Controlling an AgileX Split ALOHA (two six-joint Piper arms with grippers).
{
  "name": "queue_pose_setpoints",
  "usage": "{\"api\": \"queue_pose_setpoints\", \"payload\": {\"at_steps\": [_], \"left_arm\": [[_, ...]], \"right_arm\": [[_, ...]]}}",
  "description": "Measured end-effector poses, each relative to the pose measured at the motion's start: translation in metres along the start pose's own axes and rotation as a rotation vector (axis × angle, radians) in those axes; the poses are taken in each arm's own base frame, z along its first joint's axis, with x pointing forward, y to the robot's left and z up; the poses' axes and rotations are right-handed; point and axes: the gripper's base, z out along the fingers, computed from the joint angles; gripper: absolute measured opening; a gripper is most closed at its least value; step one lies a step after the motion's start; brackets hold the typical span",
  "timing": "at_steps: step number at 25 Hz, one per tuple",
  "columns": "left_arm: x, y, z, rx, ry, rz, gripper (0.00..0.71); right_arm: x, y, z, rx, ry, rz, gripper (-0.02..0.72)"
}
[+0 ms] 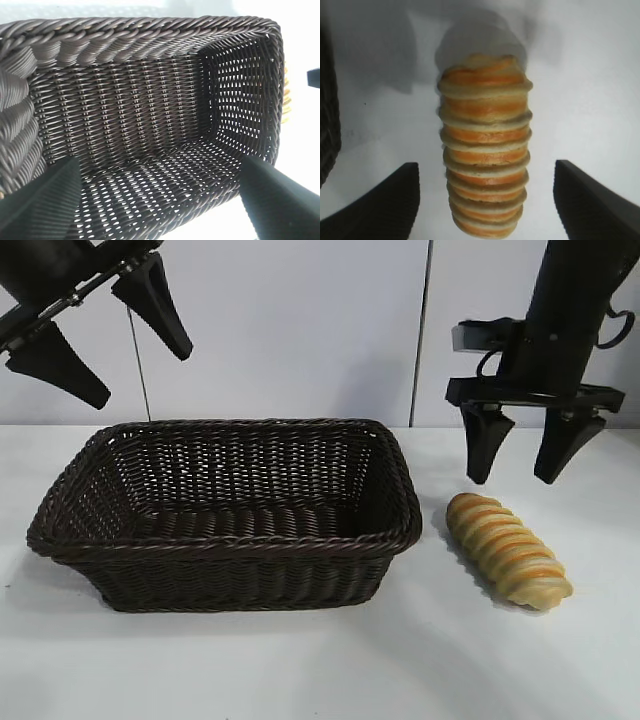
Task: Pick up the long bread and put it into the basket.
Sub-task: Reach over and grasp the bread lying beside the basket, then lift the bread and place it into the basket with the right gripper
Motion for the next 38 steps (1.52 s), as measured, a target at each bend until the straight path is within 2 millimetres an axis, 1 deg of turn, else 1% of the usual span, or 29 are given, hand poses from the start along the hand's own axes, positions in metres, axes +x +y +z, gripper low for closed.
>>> {"api": "queue_pose_setpoints", "payload": {"at_steps": [4, 10, 17, 18, 19, 23, 25, 26, 30, 33, 38], "left_arm": [[0.0, 0.0, 0.0, 0.0, -0.001, 0.0, 0.624], [0.0, 0.0, 0.0, 0.0, -0.001, 0.0, 0.624], [0.0, 0.0, 0.0, 0.0, -0.001, 0.0, 0.624], [0.0, 0.0, 0.0, 0.0, -0.001, 0.0, 0.624], [0.0, 0.0, 0.0, 0.0, -0.001, 0.0, 0.624], [0.0, 0.0, 0.0, 0.0, -0.001, 0.002, 0.624], [0.0, 0.0, 0.0, 0.0, -0.001, 0.002, 0.624], [0.0, 0.0, 0.0, 0.0, -0.001, 0.002, 0.624], [0.0, 0.0, 0.0, 0.0, -0.001, 0.002, 0.624], [0.0, 0.0, 0.0, 0.0, -0.001, 0.002, 0.624], [0.0, 0.0, 0.0, 0.0, -0.001, 0.002, 0.624]], "right_arm": [[-0.001, -0.002, 0.012, -0.003, 0.027, 0.003, 0.54], [-0.003, -0.003, 0.017, 0.0, 0.03, 0.004, 0.54], [-0.004, -0.005, 0.034, -0.004, 0.068, 0.008, 0.538], [-0.004, -0.005, 0.035, -0.004, 0.07, 0.009, 0.524], [-0.004, -0.005, 0.035, -0.007, 0.07, 0.01, 0.492], [-0.004, -0.004, 0.035, -0.008, 0.068, 0.01, 0.308], [-0.004, -0.004, 0.035, -0.008, 0.07, 0.01, 0.258], [-0.004, -0.004, 0.035, -0.008, 0.07, 0.01, 0.246], [-0.007, -0.004, 0.029, -0.003, 0.052, 0.006, 0.23], [-0.007, -0.003, 0.018, 0.0, 0.024, 0.003, 0.23], [-0.001, 0.003, -0.026, 0.007, -0.076, -0.009, 0.223]]}}
